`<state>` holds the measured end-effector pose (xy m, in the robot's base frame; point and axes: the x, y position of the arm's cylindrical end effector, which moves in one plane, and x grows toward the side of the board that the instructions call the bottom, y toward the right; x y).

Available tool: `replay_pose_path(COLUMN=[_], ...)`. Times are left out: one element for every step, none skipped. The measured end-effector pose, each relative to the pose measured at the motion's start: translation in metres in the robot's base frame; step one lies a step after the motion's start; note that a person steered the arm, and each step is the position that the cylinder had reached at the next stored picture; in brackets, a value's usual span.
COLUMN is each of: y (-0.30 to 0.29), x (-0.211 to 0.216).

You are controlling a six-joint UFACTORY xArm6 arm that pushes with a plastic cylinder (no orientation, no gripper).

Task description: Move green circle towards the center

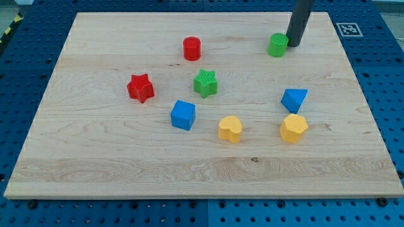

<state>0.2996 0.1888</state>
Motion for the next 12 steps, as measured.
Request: replay_pose_path(y=[0.0,0.0,0.0,-0.002,-0.013,-0.031,-0.045,-0.049,-0.058,-0.07,-0.071,-0.086], x=[-0.003,-0.004,-0.003,0.002,0.012,0.022,0.028,0.023,0.021,0.004,-0.003,-0.003])
